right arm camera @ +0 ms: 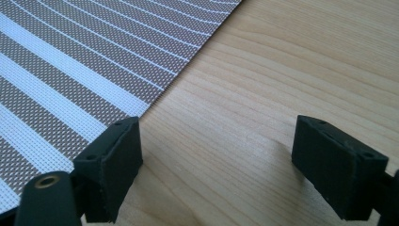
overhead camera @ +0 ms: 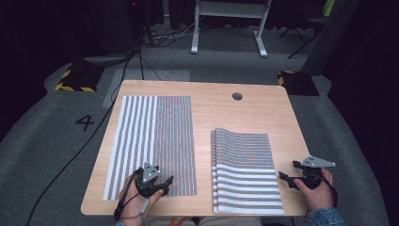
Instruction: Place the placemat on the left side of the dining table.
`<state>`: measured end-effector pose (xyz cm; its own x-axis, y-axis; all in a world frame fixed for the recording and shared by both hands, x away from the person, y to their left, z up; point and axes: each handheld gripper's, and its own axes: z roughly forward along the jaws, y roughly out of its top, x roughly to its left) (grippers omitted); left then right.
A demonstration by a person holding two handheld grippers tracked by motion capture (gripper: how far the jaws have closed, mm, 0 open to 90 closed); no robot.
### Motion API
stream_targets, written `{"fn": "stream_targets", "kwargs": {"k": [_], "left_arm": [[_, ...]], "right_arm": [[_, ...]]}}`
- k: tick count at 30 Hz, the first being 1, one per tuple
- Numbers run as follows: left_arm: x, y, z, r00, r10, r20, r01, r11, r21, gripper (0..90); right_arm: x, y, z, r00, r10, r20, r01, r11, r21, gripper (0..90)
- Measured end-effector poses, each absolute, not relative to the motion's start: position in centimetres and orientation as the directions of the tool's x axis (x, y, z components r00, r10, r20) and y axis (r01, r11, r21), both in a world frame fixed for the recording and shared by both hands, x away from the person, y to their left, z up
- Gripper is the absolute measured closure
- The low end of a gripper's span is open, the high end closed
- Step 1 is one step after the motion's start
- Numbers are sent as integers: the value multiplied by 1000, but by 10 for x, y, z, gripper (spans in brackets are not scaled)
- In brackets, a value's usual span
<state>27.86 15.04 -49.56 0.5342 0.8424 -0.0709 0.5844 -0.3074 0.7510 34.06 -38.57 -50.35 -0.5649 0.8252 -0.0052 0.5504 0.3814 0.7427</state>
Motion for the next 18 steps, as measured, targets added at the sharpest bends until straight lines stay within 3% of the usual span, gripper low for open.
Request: {"fn": "stream_targets", "kwargs": {"k": [3, 5, 18], "left_arm": [[279, 148, -502, 542, 840, -39, 606, -358, 710, 338], [279, 149, -502, 539, 841, -40, 606, -354, 712, 380], [285, 163, -502, 567, 823, -39, 594, -375, 712, 407]], "right_arm": [[341, -386, -503, -565, 825, -5, 550, 381, 743, 163], [341, -386, -503, -565, 825, -5, 550, 381, 743, 164], [340, -386, -503, -565, 825, -5, 550, 381, 743, 163]]}}
